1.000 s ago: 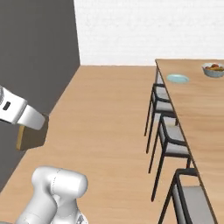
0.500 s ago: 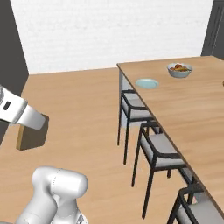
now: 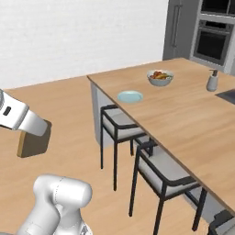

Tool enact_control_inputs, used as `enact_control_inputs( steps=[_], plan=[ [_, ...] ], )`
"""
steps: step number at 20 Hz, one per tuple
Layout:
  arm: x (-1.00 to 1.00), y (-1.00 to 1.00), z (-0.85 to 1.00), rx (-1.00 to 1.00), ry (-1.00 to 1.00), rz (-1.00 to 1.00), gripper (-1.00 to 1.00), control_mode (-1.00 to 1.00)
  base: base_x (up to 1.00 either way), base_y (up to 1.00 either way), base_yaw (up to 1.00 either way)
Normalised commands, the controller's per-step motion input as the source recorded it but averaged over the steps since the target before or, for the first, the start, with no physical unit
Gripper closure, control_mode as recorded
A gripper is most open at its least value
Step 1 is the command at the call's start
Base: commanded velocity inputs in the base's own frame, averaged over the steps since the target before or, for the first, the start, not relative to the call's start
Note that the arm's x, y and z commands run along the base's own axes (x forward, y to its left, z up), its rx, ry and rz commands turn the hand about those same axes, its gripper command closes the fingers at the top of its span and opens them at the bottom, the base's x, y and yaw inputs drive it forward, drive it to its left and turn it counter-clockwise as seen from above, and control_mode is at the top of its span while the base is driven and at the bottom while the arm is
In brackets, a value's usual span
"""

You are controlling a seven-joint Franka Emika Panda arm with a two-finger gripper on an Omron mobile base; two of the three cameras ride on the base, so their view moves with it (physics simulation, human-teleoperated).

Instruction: Start the toaster. Once the lever pops up, take the bread to the plate on the dining counter.

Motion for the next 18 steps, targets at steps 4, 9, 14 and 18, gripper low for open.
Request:
enact_control_inputs(
  steps=[4,9,14,18],
  plan=[
    [0.00,0.00,0.00,0.00,0.00,0.00,1.00,1.00,0.61,0.78,-0.46],
    [0.00,0.00,0.00,0.00,0.00,0.00,1.00,1.00,0.45,0.87,-0.46],
    [0.00,0.00,0.00,0.00,0.00,0.00,1.00,1.00,0.59,0.82,-0.48],
    [0.00,0.00,0.00,0.00,0.00,0.00,1.00,1.00,0.62,0.68,-0.48]
  ],
)
